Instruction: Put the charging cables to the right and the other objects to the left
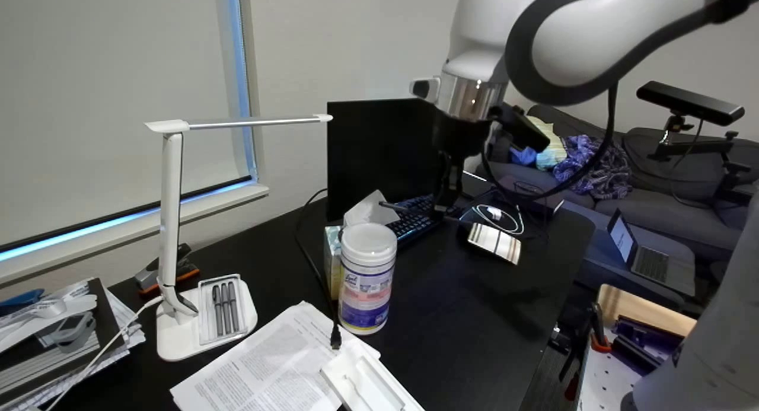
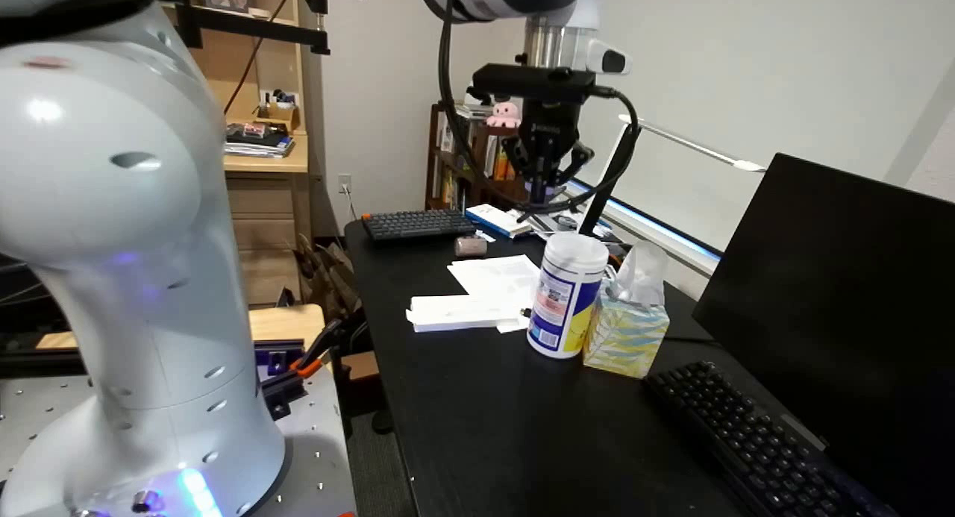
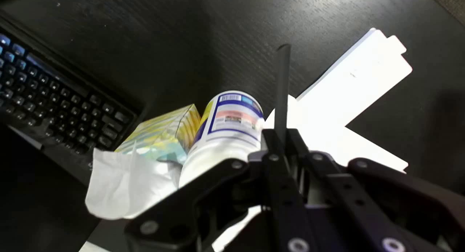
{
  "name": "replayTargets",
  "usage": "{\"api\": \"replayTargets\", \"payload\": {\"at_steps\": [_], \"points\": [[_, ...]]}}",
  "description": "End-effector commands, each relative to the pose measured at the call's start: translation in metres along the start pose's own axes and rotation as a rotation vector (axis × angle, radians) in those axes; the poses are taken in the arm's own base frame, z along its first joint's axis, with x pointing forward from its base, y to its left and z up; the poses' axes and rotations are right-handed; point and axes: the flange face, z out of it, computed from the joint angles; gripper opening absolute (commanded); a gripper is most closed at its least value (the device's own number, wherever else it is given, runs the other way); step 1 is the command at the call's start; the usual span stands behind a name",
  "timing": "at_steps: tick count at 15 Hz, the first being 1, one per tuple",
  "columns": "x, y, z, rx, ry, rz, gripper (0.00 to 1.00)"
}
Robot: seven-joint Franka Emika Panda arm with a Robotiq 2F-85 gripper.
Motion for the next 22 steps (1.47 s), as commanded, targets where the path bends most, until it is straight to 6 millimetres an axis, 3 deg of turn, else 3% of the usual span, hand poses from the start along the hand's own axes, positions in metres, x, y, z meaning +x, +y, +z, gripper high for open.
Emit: {"api": "replayTargets", "payload": {"at_steps": [1, 3, 4, 7, 8, 13, 15, 16, 17, 22], "points": [[0.049, 0.020, -0.018, -0.020, -0.033, 0.072, 0.05], [0.065, 0.033, -0.017, -0.011, -0.028, 0.077, 0.05], [0.045, 0.019, -0.027, -0.019, 0.012, 0.057, 0.09], [0.062, 0.034, -0.015, 0.001, -0.005, 0.073, 0.09], [0.063, 0.035, -0.012, 0.003, -0.008, 0.073, 0.05], [0.070, 0.060, 0.009, 0.007, -0.028, 0.127, 0.05], [0.072, 0.067, 0.019, 0.021, -0.039, 0.131, 0.05], [0.062, 0.085, 0.037, 0.018, -0.052, 0.131, 0.05], [0.061, 0.091, 0.044, 0.018, -0.056, 0.140, 0.05], [0.066, 0.098, 0.079, 0.049, -0.086, 0.087, 0.05]]}}
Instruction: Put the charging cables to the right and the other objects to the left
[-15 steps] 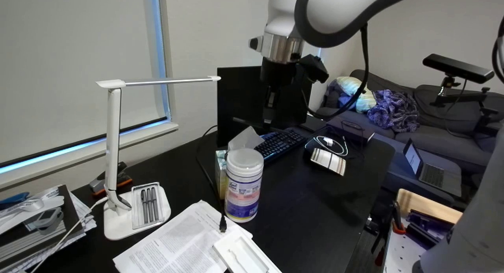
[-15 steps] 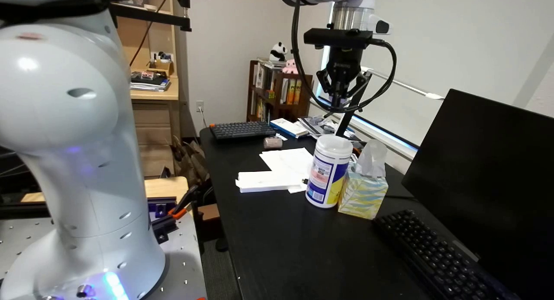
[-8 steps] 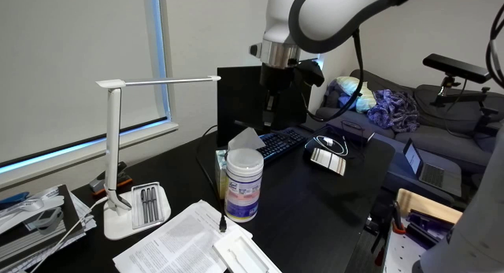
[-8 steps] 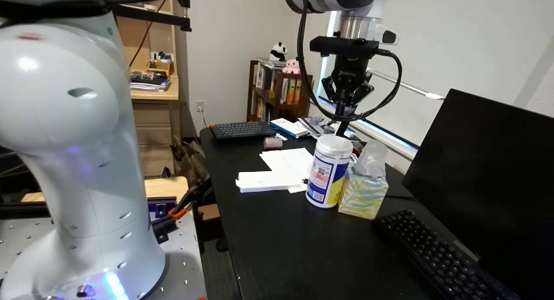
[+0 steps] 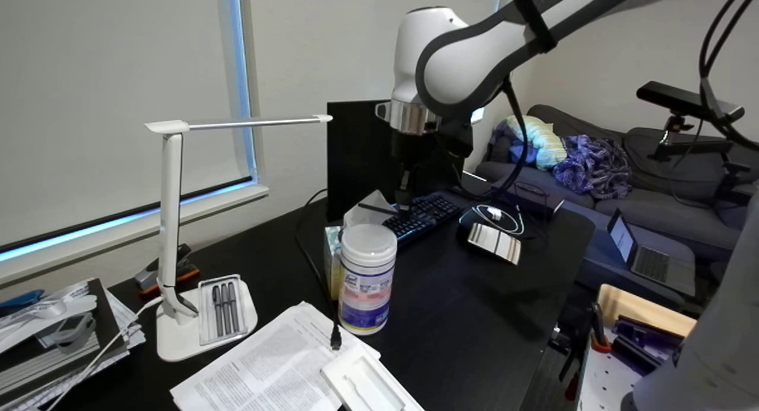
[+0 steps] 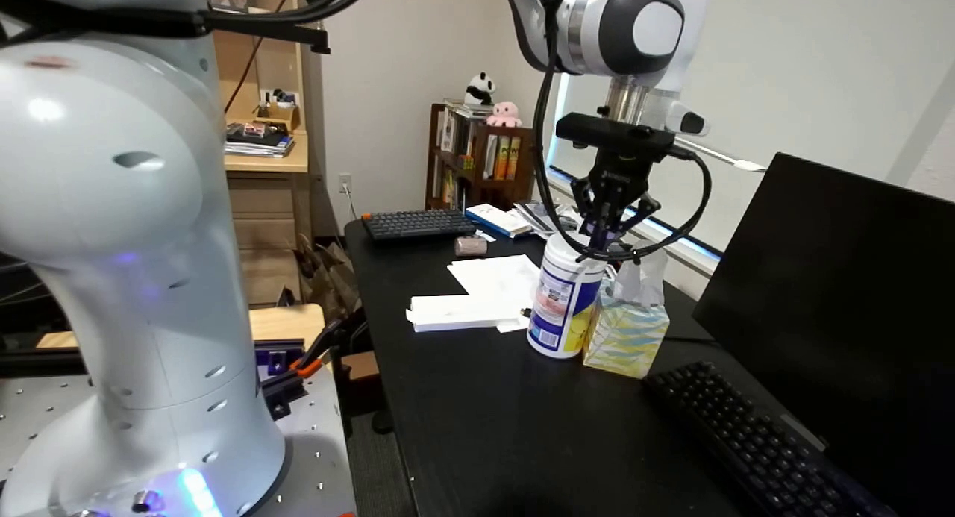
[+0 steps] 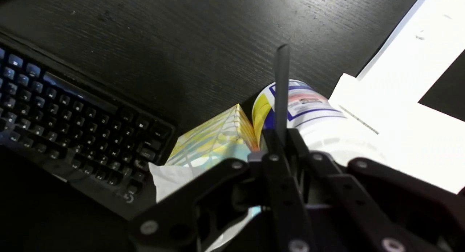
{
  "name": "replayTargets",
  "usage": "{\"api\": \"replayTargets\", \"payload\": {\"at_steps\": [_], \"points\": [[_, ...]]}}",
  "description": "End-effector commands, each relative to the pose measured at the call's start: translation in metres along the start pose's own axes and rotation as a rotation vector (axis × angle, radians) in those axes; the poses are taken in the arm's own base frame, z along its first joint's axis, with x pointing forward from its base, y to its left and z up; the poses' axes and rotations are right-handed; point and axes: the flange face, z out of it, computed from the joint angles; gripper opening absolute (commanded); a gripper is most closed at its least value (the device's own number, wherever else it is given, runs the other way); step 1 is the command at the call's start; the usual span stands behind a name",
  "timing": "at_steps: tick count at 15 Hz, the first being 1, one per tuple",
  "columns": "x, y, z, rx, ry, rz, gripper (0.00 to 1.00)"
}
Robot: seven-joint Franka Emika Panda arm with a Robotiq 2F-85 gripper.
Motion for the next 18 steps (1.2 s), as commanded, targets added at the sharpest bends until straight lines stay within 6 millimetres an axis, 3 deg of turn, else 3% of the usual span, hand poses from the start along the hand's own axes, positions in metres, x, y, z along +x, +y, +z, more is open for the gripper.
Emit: {"api": "replayTargets", "payload": {"at_steps": [1, 4, 5, 12, 18], "points": [[0.013, 0.004, 0.016, -0.004, 0.007, -0.088, 0.05], [0.019, 0.005, 0.023, -0.005, 0.022, -0.150, 0.05], [0.014, -0.013, 0.019, -0.008, 0.034, -0.176, 0.05], [0.022, -0.066, 0.004, -0.020, 0.047, -0.278, 0.05], [0.025, -0.059, 0.007, -0.039, 0.048, -0.242, 0.05]]}}
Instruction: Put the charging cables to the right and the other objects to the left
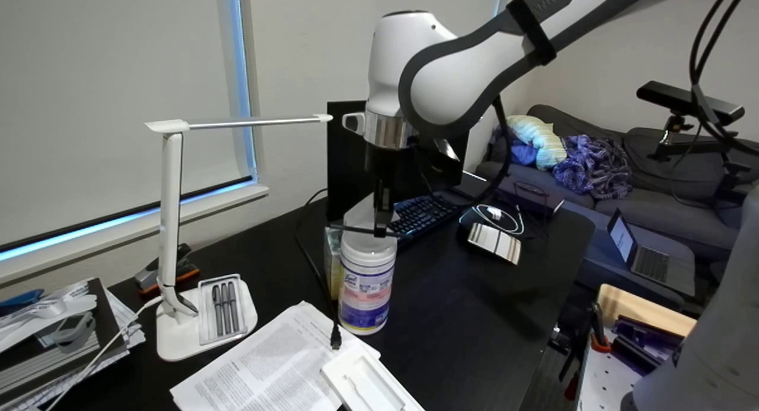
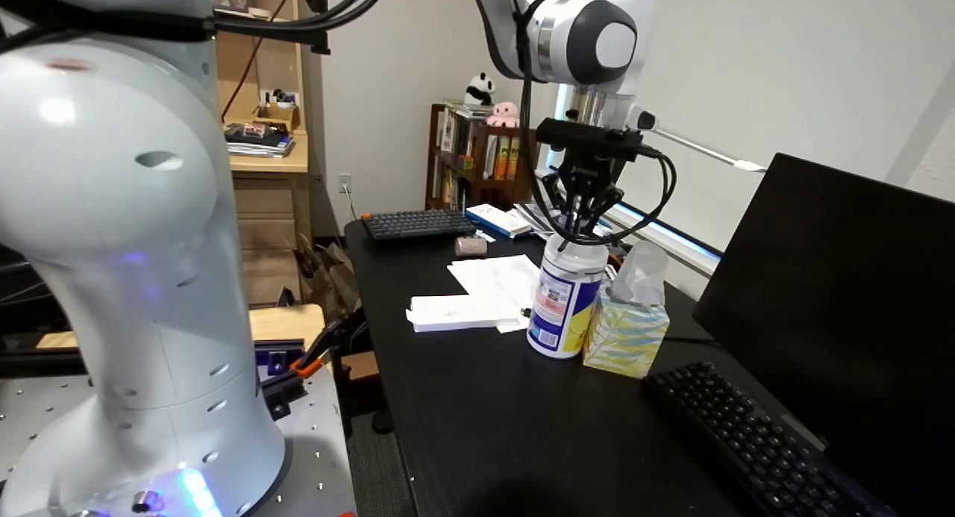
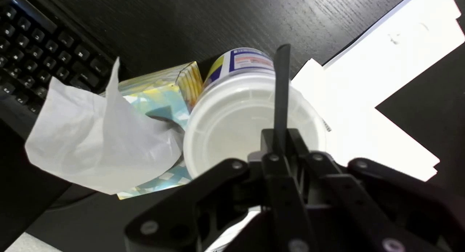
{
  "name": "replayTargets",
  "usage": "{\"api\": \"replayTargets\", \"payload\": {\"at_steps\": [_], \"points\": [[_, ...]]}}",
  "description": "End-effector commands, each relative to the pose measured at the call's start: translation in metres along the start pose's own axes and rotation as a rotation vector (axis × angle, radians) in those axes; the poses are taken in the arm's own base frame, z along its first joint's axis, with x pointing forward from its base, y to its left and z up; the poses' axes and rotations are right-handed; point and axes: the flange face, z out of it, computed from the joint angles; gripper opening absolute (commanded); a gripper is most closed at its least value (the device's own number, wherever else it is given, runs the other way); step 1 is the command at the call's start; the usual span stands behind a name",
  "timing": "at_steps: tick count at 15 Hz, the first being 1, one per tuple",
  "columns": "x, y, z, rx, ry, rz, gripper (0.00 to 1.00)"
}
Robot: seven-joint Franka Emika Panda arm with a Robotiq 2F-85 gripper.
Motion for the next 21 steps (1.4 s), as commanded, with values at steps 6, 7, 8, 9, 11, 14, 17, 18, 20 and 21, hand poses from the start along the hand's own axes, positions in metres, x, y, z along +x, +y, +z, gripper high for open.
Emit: {"api": "replayTargets", "payload": {"at_steps": [6, 7, 8, 9, 11, 14, 17, 18, 20, 21], "points": [[-0.010, 0.014, 0.010, -0.041, -0.019, 0.013, 0.35], [-0.011, 0.015, 0.010, -0.041, -0.019, 0.015, 0.40], [-0.011, 0.016, 0.010, -0.042, -0.016, 0.019, 0.47], [-0.011, 0.017, 0.009, -0.040, -0.015, 0.018, 0.52], [-0.011, 0.017, 0.005, -0.037, -0.004, 0.026, 0.65], [-0.011, 0.014, -0.009, -0.051, 0.014, 0.023, 0.84], [-0.016, 0.006, -0.048, -0.060, 0.065, 0.057, 0.99], [-0.021, 0.002, -0.066, -0.063, 0.094, 0.088, 1.00], [-0.032, -0.004, -0.094, -0.064, 0.131, 0.174, 1.00], [-0.040, -0.006, -0.107, -0.064, 0.156, 0.247, 1.00]]}}
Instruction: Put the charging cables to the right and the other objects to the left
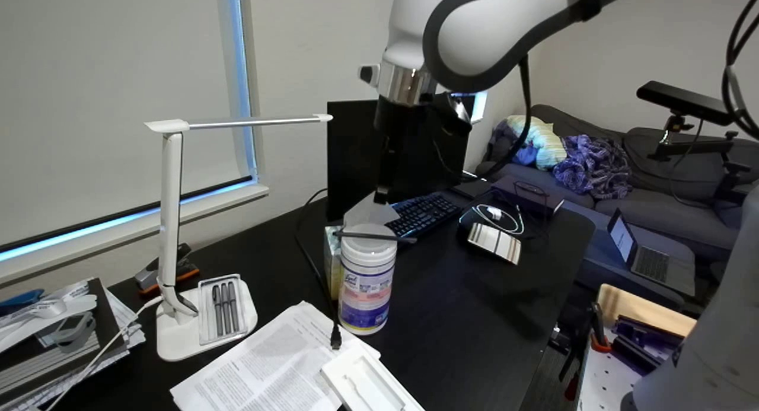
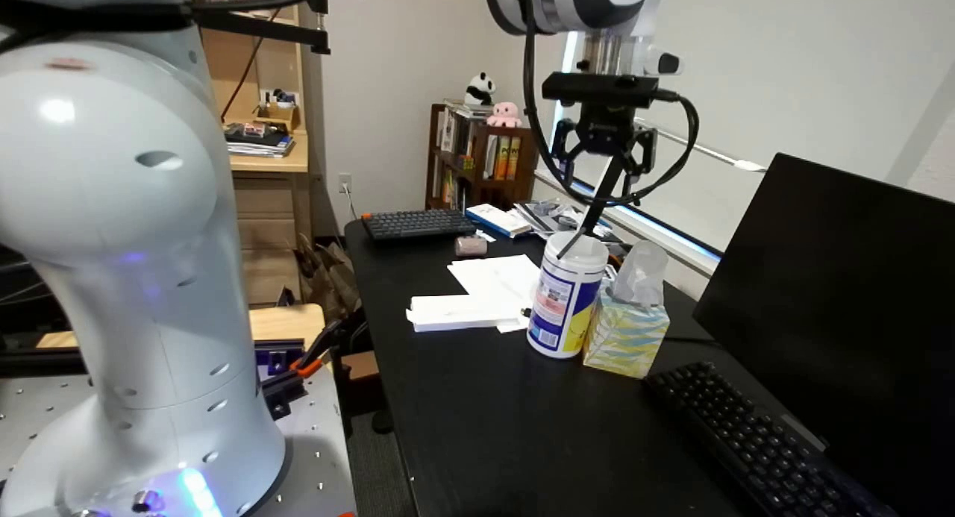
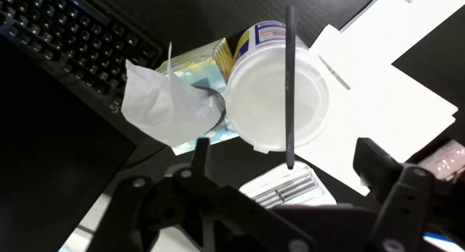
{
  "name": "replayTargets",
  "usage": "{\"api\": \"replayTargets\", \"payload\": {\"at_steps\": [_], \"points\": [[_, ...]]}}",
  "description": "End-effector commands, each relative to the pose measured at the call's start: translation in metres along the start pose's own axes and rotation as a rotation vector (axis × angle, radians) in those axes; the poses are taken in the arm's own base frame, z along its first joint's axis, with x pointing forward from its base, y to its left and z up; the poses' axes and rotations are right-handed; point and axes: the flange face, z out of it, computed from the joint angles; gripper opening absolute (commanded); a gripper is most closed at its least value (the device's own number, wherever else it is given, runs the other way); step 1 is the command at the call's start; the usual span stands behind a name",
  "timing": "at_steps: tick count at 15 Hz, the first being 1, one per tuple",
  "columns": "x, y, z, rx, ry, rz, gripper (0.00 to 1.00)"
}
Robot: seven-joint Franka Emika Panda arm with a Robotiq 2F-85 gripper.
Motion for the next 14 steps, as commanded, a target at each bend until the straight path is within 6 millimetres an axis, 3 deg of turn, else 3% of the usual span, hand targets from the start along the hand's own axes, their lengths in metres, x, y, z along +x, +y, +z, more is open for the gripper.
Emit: {"api": "replayTargets", "payload": {"at_steps": [1, 5, 10, 11, 14], "points": [[-0.031, -0.011, -0.051, 0.002, 0.054, 0.187, 1.00], [-0.078, -0.019, -0.064, -0.011, 0.036, 0.407, 1.00], [-0.148, -0.039, -0.027, 0.017, -0.040, 0.588, 1.00], [-0.120, -0.030, -0.036, 0.000, -0.027, 0.516, 1.00], [-0.144, -0.038, -0.024, 0.009, -0.047, 0.553, 1.00]]}}
